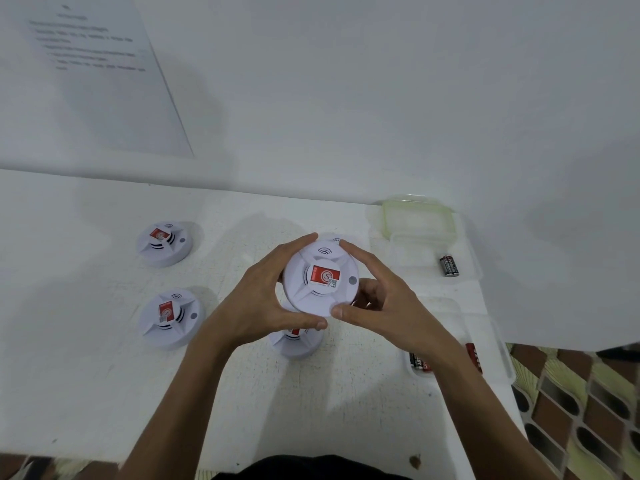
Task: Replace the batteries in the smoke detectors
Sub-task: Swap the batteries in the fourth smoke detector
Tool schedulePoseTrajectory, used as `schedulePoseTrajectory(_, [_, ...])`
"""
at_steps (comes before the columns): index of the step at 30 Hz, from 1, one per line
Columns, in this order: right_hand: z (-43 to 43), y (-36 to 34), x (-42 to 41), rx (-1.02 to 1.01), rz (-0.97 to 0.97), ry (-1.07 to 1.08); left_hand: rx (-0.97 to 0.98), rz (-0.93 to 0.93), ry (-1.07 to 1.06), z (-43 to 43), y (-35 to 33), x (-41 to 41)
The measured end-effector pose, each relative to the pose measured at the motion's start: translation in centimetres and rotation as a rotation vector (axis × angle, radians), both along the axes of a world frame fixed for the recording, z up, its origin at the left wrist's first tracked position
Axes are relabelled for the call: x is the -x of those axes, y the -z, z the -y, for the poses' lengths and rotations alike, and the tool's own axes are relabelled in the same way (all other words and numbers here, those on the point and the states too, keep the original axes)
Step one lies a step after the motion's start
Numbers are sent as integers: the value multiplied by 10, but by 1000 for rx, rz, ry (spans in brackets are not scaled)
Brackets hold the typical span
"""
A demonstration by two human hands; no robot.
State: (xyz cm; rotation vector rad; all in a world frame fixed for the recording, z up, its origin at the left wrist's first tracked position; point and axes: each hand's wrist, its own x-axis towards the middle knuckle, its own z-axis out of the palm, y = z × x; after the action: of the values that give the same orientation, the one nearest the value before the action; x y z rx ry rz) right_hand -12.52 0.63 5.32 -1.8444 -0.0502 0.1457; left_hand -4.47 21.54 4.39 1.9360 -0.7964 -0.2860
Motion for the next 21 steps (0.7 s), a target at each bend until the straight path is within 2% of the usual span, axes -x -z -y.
schedulePoseTrajectory(7, [-5, 2, -6, 86, -8, -21, -15, -17, -30, -7, 5, -7])
schedulePoseTrajectory(12, [-17, 8, -16, 227, -6, -18, -16, -10, -58, -16, 9, -12])
schedulePoseTrajectory(21, [-55, 23, -48, 213, -17, 23, -113, 55, -123, -52, 21, -33])
